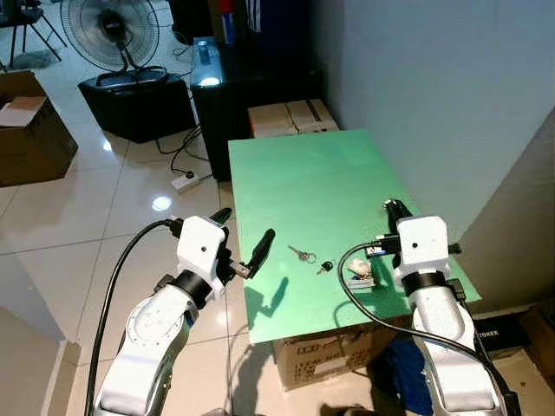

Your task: Hang keys on a hook

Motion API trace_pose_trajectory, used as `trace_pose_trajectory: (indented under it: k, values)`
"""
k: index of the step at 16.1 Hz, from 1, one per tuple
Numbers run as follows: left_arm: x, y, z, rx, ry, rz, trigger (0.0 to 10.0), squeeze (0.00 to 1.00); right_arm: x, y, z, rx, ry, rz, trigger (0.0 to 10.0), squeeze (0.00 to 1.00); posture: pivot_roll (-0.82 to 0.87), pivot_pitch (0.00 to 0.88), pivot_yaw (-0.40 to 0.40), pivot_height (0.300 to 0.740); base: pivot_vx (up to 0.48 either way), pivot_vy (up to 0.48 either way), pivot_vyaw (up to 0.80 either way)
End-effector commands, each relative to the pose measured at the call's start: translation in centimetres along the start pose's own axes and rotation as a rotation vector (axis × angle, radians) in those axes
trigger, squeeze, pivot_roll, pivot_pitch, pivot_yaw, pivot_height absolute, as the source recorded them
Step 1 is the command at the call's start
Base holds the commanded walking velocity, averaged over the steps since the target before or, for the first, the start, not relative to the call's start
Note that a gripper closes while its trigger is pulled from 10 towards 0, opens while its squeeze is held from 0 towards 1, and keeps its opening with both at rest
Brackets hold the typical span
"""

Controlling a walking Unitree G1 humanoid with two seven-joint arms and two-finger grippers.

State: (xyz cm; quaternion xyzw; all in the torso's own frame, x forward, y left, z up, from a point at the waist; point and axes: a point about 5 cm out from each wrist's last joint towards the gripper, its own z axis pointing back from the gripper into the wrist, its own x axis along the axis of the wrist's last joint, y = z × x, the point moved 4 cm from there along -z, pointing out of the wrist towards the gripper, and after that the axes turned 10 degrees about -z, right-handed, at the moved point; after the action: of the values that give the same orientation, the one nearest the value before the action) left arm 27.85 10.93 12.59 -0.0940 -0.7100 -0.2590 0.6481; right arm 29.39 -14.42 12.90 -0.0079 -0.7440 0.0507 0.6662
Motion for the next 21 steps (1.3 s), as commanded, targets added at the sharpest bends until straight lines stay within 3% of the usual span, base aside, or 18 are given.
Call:
trace_pose_trajectory:
  k: [1,2,5,9,10,16,21]
  values:
    - [0.1,0.6,0.2,0.031,-0.007,-0.005,10.0,0.00,0.9,0.9,0.0,0.055,-0.014,-0.041,10.0,0.00,-0.03,0.000,0.071,0.740,0.000,0.000,0.00]
    - [0.1,0.8,0.4,0.058,-0.006,-0.003,10.0,0.00,1.4,2.2,0.0,0.133,-0.028,0.001,10.0,0.00,-0.03,0.000,0.065,0.740,0.000,0.000,0.80]
    - [0.2,0.8,1.0,0.092,-0.006,-0.019,10.0,0.00,2.0,5.4,0.7,0.319,-0.030,-0.058,10.0,0.00,-0.02,0.000,0.050,0.740,0.000,0.000,0.80]
    - [0.1,0.5,1.9,0.115,0.010,-0.066,10.0,0.00,0.6,7.2,1.7,0.450,0.065,-0.132,10.0,0.00,0.00,0.000,0.026,0.740,0.000,0.000,0.80]
    - [0.6,0.5,1.9,0.112,-0.007,-0.122,10.0,0.00,0.1,7.5,2.0,0.480,0.094,-0.138,10.0,0.00,0.01,0.000,0.016,0.740,0.000,0.000,0.80]
    - [1.8,1.1,0.7,0.203,-0.040,-0.114,10.0,0.00,-0.1,6.8,1.6,0.474,0.116,-0.165,10.0,0.00,0.02,0.000,0.009,0.740,0.000,0.000,0.80]
    - [0.0,2.0,1.1,0.259,0.068,-0.115,10.0,0.00,-0.4,5.3,1.5,0.393,0.126,-0.188,10.0,0.00,0.01,0.000,0.016,0.740,0.000,0.000,0.80]
